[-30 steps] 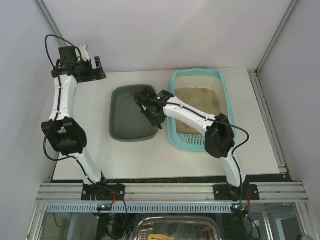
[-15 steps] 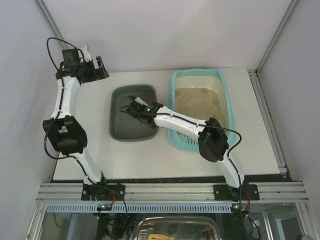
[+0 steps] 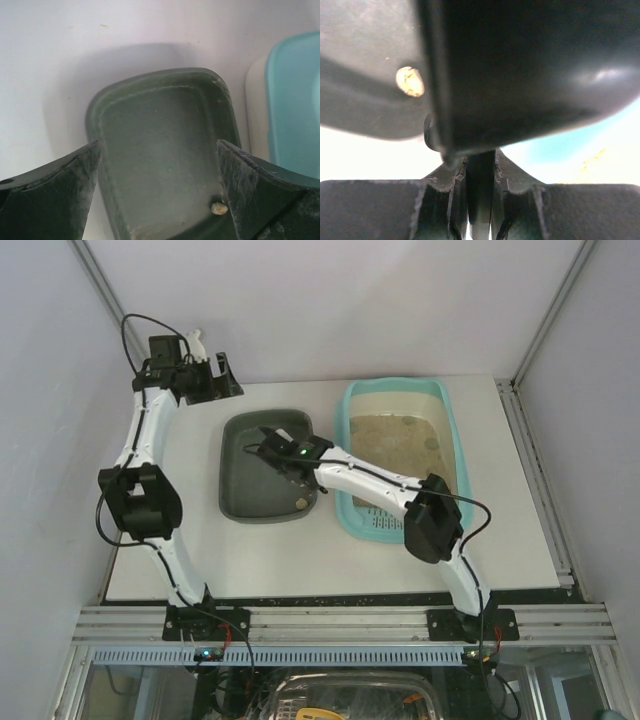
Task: Clean the litter box
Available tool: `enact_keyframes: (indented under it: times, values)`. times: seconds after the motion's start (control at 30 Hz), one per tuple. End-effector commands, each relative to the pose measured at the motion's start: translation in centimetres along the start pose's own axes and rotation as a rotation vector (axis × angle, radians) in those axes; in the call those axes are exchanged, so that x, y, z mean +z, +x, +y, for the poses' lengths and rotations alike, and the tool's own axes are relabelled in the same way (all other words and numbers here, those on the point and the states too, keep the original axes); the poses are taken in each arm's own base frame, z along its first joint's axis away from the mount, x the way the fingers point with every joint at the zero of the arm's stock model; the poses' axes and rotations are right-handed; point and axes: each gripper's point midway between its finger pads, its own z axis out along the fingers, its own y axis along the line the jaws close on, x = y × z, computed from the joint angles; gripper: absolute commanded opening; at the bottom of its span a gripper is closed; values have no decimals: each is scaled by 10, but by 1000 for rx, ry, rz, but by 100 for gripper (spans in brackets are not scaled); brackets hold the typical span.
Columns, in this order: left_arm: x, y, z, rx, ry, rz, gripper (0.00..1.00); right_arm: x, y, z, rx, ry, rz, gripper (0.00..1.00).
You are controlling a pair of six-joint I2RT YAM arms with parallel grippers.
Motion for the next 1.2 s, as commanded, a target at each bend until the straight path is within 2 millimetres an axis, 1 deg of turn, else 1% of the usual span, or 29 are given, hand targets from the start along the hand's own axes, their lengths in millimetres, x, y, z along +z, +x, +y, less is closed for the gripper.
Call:
enact_keyframes:
  times: [0.0,0.07,0.17,0.23,0.3,0.37,0.43,0.5,0.57,0.63,0.7,0.77,0.83,0.87,0.9,0.97,1.07,1.17]
  values:
    - [-11,-9,-58,131,106,-15,100,-80,-23,-32,276,-257,-150,0]
    - [-3,-8,-66,181,80,-19,100,-88,-12,-50,413,-362,-137,0]
    - [14,-15,-76,189,36,-37,100,-83,18,-77,623,-506,-49,0]
    - [28,-20,-88,152,42,-50,100,-72,38,-93,718,-548,-25,0]
    - [42,-24,-106,126,68,-71,100,-58,61,-99,781,-568,24,0]
    - [60,-19,-128,118,115,-69,100,-47,77,-101,821,-597,82,0]
    - [73,-14,-155,127,178,-69,100,-34,92,-97,843,-623,147,0]
    - [83,-11,-181,146,239,-77,100,-22,101,-93,854,-647,186,0]
    - [92,-11,-201,159,279,-86,100,-8,103,-92,864,-660,200,0]
    - [100,-13,-210,149,298,-94,100,5,100,-93,877,-678,198,0]
    - [106,-13,-212,128,304,-96,100,19,97,-97,896,-677,199,0]
    - [108,-10,-213,131,302,-92,100,33,95,-105,911,-650,207,0]
    - [108,-3,-210,150,292,-74,100,47,94,-116,917,-600,215,0]
    - [106,-2,-209,156,287,-70,100,54,99,-119,916,-581,237,0]
    - [106,1,-207,159,280,-61,100,59,94,-126,909,-563,234,0]
    - [105,7,-203,163,268,-45,100,71,94,-133,908,-538,259,0]
    - [102,11,-202,170,265,-34,100,87,87,-133,936,-557,277,0]
    - [100,8,-199,178,260,-43,100,99,77,-130,931,-565,288,0]
